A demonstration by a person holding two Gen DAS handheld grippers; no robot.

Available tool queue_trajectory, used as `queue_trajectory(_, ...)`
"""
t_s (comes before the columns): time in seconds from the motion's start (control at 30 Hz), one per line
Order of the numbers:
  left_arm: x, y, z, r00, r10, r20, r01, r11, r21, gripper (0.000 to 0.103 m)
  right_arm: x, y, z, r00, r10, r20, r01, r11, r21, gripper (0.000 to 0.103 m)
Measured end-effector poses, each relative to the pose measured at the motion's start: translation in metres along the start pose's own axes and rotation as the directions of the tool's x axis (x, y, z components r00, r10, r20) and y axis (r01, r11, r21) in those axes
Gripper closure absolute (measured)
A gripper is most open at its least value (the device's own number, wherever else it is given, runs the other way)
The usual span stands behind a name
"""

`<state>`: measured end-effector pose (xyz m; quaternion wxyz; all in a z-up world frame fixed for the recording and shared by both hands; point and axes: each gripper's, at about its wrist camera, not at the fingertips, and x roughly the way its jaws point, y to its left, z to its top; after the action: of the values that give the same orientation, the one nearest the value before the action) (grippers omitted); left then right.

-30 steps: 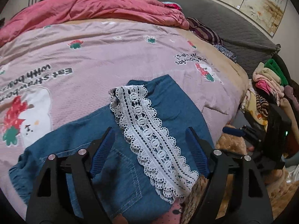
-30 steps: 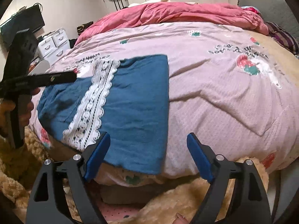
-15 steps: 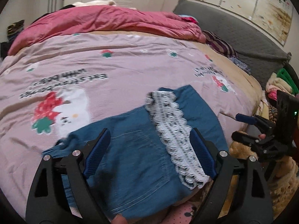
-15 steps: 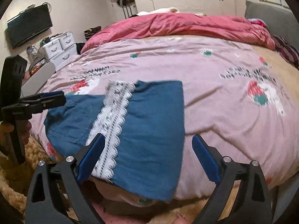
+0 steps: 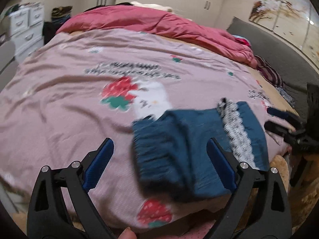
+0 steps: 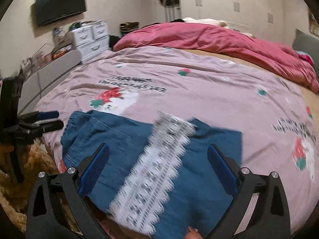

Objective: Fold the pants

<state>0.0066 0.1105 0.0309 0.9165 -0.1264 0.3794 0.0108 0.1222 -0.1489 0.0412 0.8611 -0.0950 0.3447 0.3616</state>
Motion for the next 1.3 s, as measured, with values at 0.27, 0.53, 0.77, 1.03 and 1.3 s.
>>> queue_trajectory(0.27,0.004,0.019,-0.021,0.998,-0.045,-0.054,0.042,0.997,-0.069,0.015,0.041,0.044,0.037,0.992,0.116,-0.047,-0.121,0.986,-0.115,0.005)
queue_trajectory(0.53,0.018,0.016,-0.036,0.981,-0.170,-0.097,0.158,0.979,-0.125,0.027,0.094,0.076,0.061,0.948,0.251,-0.195,-0.283,0.946,-0.160,0.005)
queue_trajectory(0.77,0.030,0.009,-0.042,0.972,-0.198,-0.128,0.181,0.974,-0.135,0.051,0.114,0.104,0.066,0.914,0.301,-0.272,-0.364,0.904,-0.223,0.005)
queue_trajectory(1.03,0.032,0.016,-0.044,0.968,-0.217,-0.130,0.195,0.967,-0.165,0.051,0.146,0.123,0.063,0.862,0.327,-0.389,-0.444,0.856,-0.265,0.006)
queue_trajectory(1.3,0.037,0.024,-0.044,0.959,-0.242,-0.146,0.210,0.956,-0.206,0.050,0.167,0.132,0.054,0.795,0.407,-0.451,-0.541,0.812,-0.220,0.044)
